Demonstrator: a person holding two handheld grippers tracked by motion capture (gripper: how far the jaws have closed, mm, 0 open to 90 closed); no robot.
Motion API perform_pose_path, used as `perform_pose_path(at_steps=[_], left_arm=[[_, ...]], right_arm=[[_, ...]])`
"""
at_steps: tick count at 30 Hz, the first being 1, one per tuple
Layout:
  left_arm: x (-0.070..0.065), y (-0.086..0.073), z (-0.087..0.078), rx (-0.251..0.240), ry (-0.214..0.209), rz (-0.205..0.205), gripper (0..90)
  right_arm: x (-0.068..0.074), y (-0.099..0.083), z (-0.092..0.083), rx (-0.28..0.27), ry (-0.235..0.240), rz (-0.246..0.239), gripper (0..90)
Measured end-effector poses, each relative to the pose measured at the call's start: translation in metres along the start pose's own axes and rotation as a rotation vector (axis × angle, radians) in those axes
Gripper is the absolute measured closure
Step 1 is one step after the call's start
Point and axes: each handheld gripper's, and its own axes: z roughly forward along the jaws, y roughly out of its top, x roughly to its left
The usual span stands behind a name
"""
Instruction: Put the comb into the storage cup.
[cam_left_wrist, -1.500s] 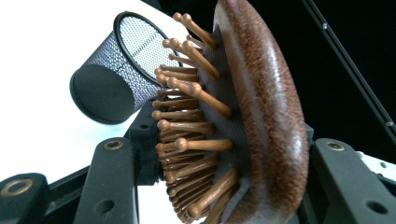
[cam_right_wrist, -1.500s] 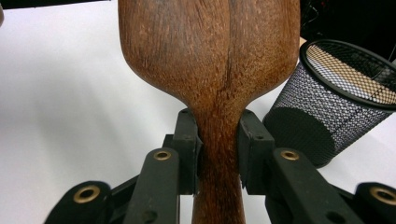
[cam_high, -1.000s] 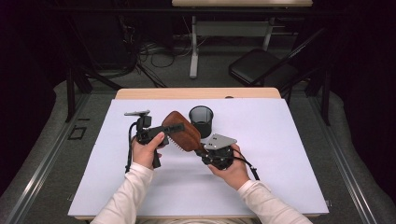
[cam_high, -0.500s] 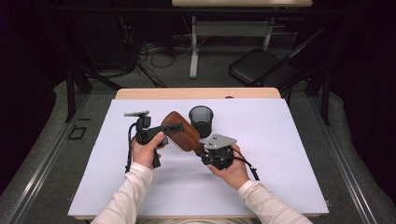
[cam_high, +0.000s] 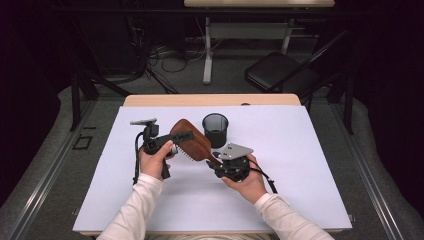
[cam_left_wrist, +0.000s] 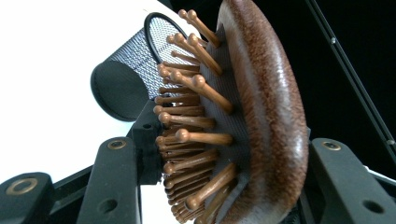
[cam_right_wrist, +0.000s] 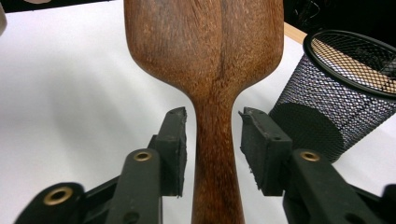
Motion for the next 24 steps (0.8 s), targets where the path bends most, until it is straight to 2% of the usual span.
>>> perform_pose_path(at_steps=[11,16,24], left_arm=[[0.005,0.002,-0.004,-0.029,0.015,-0.004,49.0],[0.006,0.003,-0.007,-0.046,0.023,-0.002,49.0],[0.007,0.005,-0.011,-0.07,0.036,0.001,49.0]], right_arm=[[-0.002,0.001,0.0,-0.005,-0.007,-0.015,51.4],[-0.004,0.001,-0.001,-0.013,-0.035,-0.006,45.6],[-0.005,0.003,-0.001,0.001,0.005,0.014,43.2]])
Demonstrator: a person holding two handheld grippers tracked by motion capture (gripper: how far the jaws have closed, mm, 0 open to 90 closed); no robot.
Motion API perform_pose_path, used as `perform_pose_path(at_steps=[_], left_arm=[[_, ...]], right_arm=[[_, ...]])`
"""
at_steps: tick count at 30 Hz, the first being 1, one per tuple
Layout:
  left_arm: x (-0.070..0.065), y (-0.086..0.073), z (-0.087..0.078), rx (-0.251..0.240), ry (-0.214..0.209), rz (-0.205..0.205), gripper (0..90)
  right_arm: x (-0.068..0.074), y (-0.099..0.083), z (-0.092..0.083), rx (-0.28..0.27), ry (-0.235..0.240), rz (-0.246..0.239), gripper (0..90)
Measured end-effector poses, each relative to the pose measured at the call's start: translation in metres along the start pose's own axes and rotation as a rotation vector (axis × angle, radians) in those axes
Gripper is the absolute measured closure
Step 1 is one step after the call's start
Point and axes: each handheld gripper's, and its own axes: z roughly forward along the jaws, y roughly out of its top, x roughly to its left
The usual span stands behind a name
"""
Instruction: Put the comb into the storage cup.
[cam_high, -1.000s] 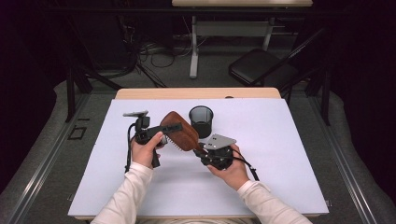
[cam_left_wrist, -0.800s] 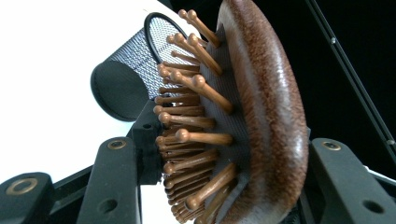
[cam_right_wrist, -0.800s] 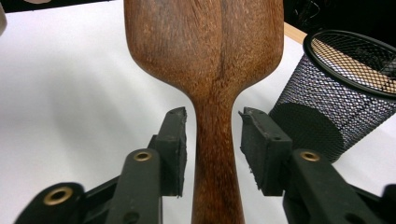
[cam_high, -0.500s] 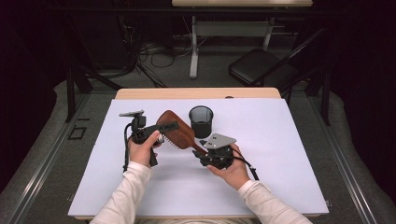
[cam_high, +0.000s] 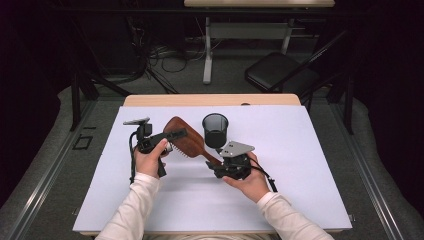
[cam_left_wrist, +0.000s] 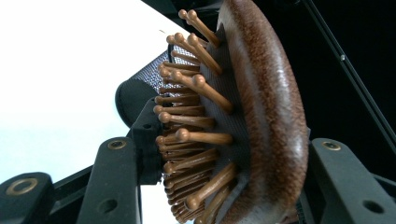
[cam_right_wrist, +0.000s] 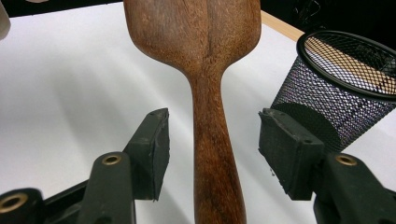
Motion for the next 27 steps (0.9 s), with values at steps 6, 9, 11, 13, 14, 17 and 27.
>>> perform_pose_path(at_steps=[6,9,11,13,14,17,27], left_arm=[[-0.0006,0.001,-0.0039,-0.012,0.01,0.014,49.0],[0.0,0.0014,-0.0045,-0.012,0.015,0.014,49.0],[0.0002,0.0016,-0.0046,-0.015,0.018,0.016,49.0],[0.0003,0.0018,-0.0047,-0.016,0.02,0.018,49.0],[0.0003,0.0019,-0.0049,-0.017,0.022,0.019,49.0],[0.0002,0.0022,-0.0057,-0.021,0.031,0.023,49.0],[0.0019,0.0046,-0.0096,-0.036,0.038,0.022,49.0]], right_arm=[[0.0001,-0.0002,0.0001,0.0,0.014,-0.01,41.2],[-0.0008,0.0004,-0.0009,-0.009,0.004,-0.033,41.1],[-0.0011,0.0004,-0.0011,-0.009,0.006,-0.039,41.1],[-0.0012,-0.0001,-0.0001,0.0,0.008,-0.041,41.1],[-0.0013,-0.0004,0.0006,0.007,0.009,-0.042,41.2],[-0.0013,-0.0006,0.0013,0.009,0.013,-0.044,42.1],[-0.003,-0.0002,-0.0007,0.019,-0.007,-0.041,41.6]])
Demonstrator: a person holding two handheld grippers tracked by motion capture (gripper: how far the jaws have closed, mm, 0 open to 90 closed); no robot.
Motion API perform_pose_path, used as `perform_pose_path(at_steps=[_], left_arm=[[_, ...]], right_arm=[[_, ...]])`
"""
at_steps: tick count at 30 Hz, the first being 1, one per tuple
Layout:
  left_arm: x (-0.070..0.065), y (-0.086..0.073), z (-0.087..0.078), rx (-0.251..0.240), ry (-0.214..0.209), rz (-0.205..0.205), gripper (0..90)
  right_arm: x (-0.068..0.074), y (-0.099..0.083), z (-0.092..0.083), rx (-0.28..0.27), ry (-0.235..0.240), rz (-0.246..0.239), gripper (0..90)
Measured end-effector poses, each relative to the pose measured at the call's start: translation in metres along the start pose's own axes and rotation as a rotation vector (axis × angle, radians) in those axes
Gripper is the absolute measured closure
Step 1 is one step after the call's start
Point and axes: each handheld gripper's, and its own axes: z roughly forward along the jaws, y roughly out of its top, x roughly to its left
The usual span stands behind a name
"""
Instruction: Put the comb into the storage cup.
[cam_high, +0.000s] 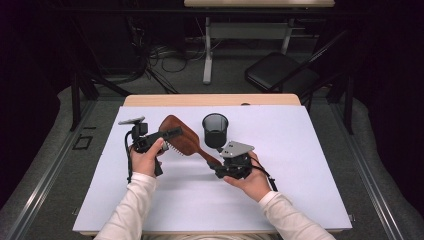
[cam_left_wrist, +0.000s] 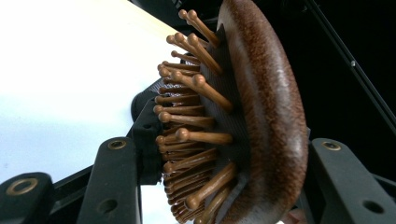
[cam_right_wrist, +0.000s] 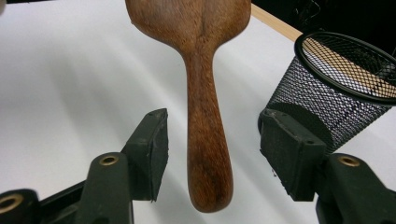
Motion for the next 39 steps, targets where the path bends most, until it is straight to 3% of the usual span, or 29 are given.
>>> perform_pose_path(at_steps=[7,14,25,39], left_arm=[[-0.002,0.001,-0.002,-0.005,0.017,0.018,49.0],[-0.004,0.003,-0.004,-0.01,0.032,0.028,49.0],[-0.012,0.02,-0.01,0.007,0.086,0.074,49.0],[-0.03,0.041,-0.014,-0.005,0.103,0.097,49.0]], right_arm=[[-0.002,0.0,-0.002,-0.003,-0.017,0.003,41.8],[-0.008,0.002,-0.008,-0.034,-0.024,0.039,38.8],[-0.012,0.0,-0.006,-0.012,-0.037,0.049,36.4],[-0.016,0.0,-0.007,-0.011,-0.04,0.082,33.2]])
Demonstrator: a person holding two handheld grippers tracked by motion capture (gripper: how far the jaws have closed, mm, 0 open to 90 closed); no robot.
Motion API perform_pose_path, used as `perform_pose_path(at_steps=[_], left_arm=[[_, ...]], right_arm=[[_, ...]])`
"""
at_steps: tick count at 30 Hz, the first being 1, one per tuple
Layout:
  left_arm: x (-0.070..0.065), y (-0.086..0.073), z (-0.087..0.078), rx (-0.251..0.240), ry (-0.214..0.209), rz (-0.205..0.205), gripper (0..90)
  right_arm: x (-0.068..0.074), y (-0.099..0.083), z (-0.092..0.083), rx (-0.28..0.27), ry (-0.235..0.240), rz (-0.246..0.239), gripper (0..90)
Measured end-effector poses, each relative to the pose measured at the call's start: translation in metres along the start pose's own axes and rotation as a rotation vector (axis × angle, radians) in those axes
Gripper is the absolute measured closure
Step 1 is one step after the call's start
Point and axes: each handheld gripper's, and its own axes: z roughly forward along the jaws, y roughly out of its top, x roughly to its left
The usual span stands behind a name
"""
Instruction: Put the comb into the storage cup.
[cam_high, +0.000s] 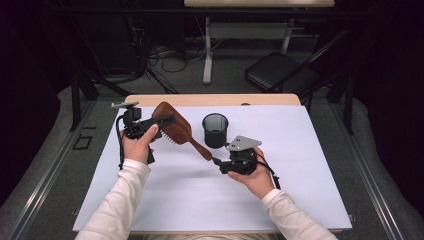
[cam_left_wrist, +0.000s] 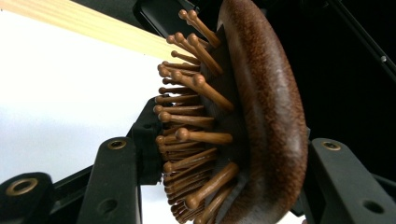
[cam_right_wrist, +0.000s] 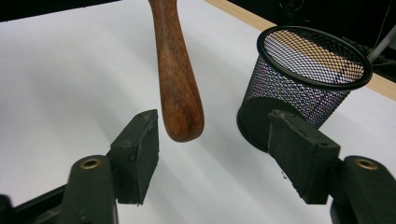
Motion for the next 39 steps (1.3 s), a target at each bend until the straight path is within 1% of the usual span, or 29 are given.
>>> perform_pose_path(at_steps=[1,3,6,10,12,17,20,22,26,31,39], left_arm=[[-0.001,0.002,-0.001,-0.002,0.0,0.005,49.0],[-0.002,0.004,-0.001,-0.008,-0.003,0.002,49.0],[-0.006,0.011,-0.004,-0.02,-0.007,0.002,49.0],[-0.008,0.017,-0.008,-0.03,0.003,0.01,49.0],[-0.009,0.019,-0.009,-0.032,0.005,0.007,49.0],[-0.009,0.024,-0.011,-0.038,-0.006,0.0,49.0],[-0.008,0.028,-0.011,-0.04,-0.007,-0.002,49.0],[-0.007,0.032,-0.01,-0.043,-0.011,-0.014,49.0],[-0.009,0.035,-0.01,-0.043,-0.013,-0.015,49.0],[-0.011,0.039,-0.01,-0.043,-0.009,-0.009,49.0],[-0.013,0.045,-0.008,-0.047,-0.005,-0.019,49.0]], right_arm=[[0.0,0.0,0.0,0.0,-0.001,-0.001,32.9],[0.0,0.0,0.0,0.001,-0.002,-0.001,32.6],[0.001,0.001,-0.001,-0.003,-0.001,-0.003,31.8],[0.001,0.001,-0.001,0.003,-0.003,-0.002,30.7],[0.001,0.001,-0.001,0.002,-0.005,0.004,29.4],[-0.001,0.001,-0.001,0.004,-0.008,0.021,28.2],[-0.001,0.0,-0.002,0.015,-0.006,0.023,27.0],[0.0,0.0,-0.002,0.033,-0.011,0.024,25.5],[0.0,0.0,-0.003,0.038,-0.018,0.017,25.5],[-0.001,0.0,-0.004,0.036,-0.005,0.02,25.7],[-0.006,0.0,-0.009,0.033,0.013,0.053,25.8]])
